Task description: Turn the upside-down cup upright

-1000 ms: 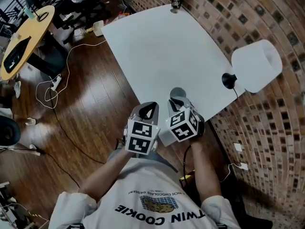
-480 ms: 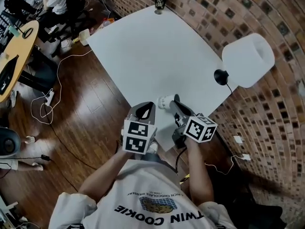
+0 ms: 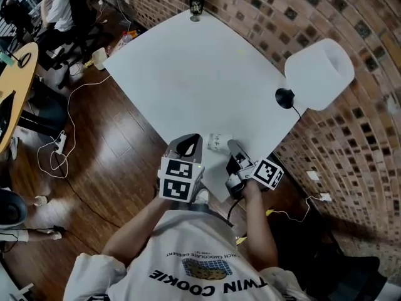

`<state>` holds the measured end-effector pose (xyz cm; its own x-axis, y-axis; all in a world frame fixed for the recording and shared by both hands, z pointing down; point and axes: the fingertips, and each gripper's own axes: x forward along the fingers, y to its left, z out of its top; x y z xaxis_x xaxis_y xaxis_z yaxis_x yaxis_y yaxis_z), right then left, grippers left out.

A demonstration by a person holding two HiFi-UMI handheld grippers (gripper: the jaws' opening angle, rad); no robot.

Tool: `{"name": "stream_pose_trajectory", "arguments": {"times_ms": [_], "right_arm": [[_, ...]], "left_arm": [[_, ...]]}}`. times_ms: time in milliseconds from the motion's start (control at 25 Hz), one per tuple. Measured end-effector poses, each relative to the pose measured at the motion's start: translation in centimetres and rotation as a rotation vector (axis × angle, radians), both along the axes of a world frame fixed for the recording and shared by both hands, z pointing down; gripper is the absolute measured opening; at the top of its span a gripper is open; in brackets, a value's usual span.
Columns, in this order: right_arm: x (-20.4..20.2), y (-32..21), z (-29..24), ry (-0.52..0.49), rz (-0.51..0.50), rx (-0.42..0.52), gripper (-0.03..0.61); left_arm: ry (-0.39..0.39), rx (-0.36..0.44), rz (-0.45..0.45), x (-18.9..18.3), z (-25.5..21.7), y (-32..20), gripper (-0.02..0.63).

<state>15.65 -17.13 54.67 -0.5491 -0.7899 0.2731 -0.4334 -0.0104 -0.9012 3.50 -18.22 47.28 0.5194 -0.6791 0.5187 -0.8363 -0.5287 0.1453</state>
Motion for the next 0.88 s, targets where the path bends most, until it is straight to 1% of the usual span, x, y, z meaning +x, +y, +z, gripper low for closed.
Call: {"name": "stream_pose_trajectory", "arguments": {"times_ms": [80,200,280,320,400,440,520,600,680,800,840,880], "right_arm": [[0.4,0.2,0.4,-0.001,0.022,-0.031,0.029],[0.6,0.2,0.4,0.017,0.024,-0.032,0.046],[0.5,0.6,0.6,0.03,0.024,-0.056,0.069],[0.4,0.6,0.5,0.039,0.016,-0.053,0.083],[0.4,0.3,-0.3,0.1,-0.021,0.006,0.109],[0.5,0.2,-0.9,0.159,-0.045,0.043,0.12],[0.7,0.2,-2.1,0.333,-0.115,0.105,0.157],[-0.2,0.1,-3.4,0.57,-0.247,0.178,0.175],[-2.1,-0.1,-4.1,0.85,-0.452,0.267,0.181],[-5.4,-0.5,-3.1,1.257,-0.83,0.378,0.201],[-6.2,-0.6,-2.5,1.37,-0.944,0.4,0.215],[-6.9,-0.8,-1.8,1.46,-1.039,0.417,0.227]], "left_arm": [[0.002,-0.003,0.006,0.0,0.0,-0.2,0.003],[0.006,-0.003,0.015,0.0,0.1,-0.4,0.003],[0.007,-0.003,0.018,-0.2,0.1,-0.4,0.003],[0.008,-0.002,0.017,-0.3,0.1,-0.5,0.003],[0.011,-0.002,0.015,-0.6,0.1,-0.5,0.003],[0.012,-0.002,0.013,-0.8,0.1,-0.5,0.003],[0.014,-0.003,0.007,-1.3,0.0,-0.6,0.003],[0.017,-0.003,0.001,-1.9,-0.1,-0.6,0.003],[0.022,-0.004,-0.006,-2.3,0.0,-0.5,0.003],[0.033,-0.007,-0.015,-2.6,0.1,-0.4,0.003],[0.036,-0.007,-0.018,-2.7,0.1,-0.4,0.003],[0.038,-0.008,-0.021,-2.9,0.1,-0.4,0.003]]}}
